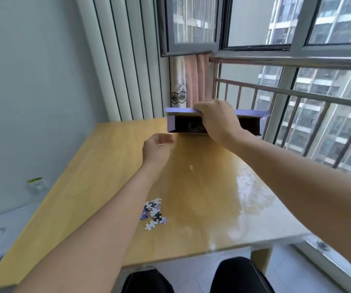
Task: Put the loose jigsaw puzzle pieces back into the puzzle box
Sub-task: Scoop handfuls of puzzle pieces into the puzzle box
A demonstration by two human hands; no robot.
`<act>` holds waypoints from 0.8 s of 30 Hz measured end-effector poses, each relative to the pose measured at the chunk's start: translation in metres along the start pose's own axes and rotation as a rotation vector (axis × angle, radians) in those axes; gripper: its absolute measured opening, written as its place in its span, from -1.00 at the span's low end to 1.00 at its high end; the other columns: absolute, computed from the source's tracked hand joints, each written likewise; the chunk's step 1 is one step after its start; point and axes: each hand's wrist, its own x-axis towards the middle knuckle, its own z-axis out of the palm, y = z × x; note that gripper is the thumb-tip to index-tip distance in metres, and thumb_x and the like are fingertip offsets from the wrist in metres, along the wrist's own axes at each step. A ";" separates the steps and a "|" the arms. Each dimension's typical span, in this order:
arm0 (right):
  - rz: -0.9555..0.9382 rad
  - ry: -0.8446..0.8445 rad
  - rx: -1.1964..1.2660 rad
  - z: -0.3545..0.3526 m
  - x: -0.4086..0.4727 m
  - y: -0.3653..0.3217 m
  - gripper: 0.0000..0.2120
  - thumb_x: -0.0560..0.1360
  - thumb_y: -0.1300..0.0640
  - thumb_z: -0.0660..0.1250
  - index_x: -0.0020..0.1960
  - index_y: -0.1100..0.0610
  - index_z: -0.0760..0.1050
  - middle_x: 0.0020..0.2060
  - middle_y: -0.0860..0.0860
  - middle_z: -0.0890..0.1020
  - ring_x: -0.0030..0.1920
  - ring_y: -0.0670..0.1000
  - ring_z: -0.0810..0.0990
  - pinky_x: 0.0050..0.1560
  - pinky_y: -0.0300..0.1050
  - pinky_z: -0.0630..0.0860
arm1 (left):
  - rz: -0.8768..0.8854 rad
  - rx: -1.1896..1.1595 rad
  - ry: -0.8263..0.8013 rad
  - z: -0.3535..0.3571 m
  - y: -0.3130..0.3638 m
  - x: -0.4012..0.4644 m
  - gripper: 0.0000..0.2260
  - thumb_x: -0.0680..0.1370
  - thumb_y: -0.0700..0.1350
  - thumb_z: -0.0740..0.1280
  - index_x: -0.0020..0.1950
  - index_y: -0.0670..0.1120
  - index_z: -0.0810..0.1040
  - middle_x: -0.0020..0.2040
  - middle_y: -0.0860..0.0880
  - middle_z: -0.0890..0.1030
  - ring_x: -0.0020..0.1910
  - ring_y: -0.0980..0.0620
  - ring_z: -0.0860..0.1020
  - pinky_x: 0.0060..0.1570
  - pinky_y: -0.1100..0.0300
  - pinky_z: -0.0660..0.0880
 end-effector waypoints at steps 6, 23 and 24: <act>-0.068 0.192 -0.011 -0.035 0.031 0.009 -0.71 0.43 0.45 0.20 -0.25 0.06 0.40 -0.37 0.00 0.45 -0.34 0.09 0.41 -0.22 -0.13 0.23 | 0.117 0.019 0.070 -0.009 0.019 0.016 -0.63 0.41 0.13 0.55 0.07 0.01 0.52 0.10 0.10 0.57 0.08 0.04 0.61 -0.02 0.03 0.65; -0.056 -0.024 0.062 -0.016 0.025 0.015 -0.72 0.47 0.40 0.25 -0.28 0.06 0.41 -0.36 0.01 0.49 -0.28 0.17 0.52 -0.26 -0.01 0.44 | 0.045 0.059 -0.084 0.016 0.022 0.031 -0.80 0.54 0.20 0.30 -0.07 0.08 0.51 -0.10 0.05 0.60 -0.02 -0.10 0.65 0.10 -0.13 0.61; -0.038 -0.054 0.080 -0.011 0.019 0.019 -0.70 0.47 0.41 0.25 -0.30 0.06 0.38 -0.39 0.03 0.48 -0.29 0.19 0.51 -0.23 0.05 0.51 | 0.021 0.108 -0.081 0.018 0.018 0.029 -0.78 0.57 0.18 0.29 -0.11 0.05 0.52 -0.13 0.02 0.60 -0.05 -0.12 0.65 0.09 -0.12 0.61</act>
